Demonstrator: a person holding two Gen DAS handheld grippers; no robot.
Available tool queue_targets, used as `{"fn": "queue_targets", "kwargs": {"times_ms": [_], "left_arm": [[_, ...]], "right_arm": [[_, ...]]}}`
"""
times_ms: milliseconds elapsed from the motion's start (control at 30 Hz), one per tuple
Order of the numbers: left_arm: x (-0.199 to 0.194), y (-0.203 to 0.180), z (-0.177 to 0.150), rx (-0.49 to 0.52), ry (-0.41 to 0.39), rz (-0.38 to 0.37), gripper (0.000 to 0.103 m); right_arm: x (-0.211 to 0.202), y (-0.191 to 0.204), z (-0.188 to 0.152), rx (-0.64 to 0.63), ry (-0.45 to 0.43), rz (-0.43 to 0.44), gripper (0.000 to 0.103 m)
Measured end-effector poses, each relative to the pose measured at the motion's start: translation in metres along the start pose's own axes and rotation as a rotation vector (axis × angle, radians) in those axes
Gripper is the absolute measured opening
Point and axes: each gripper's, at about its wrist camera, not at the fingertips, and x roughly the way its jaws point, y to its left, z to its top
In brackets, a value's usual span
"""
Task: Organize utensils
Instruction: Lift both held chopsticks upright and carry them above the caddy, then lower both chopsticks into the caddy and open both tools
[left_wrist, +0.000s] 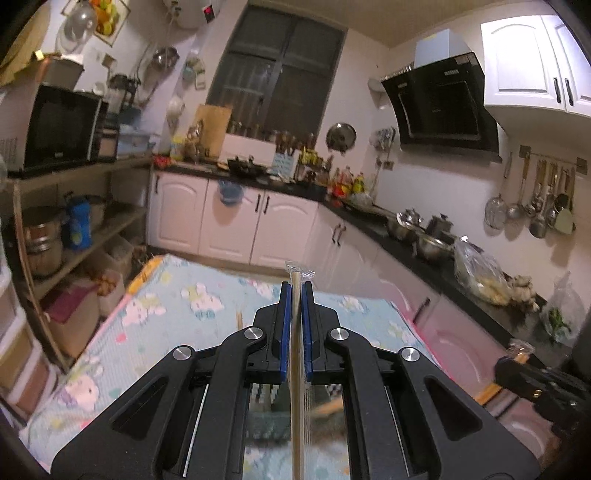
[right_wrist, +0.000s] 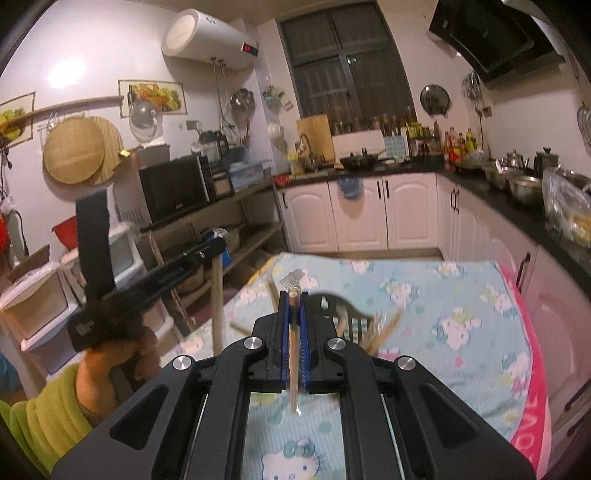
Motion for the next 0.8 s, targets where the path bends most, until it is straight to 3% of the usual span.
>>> {"fn": "queue_targets", "kwargs": {"times_ms": [500, 800], "left_arm": [[0.035, -0.026, 0.039, 0.003, -0.176, 0.064, 0.001], [0.07, -0.04, 0.022, 0.028, -0.187, 0.098, 0.001]], "right_arm": [[0.001, -0.025, 0.071, 0.008, -0.192, -0.063, 0.005], [0.034, -0.052, 0.063, 0.026, -0.163, -0.113, 0.005]]}}
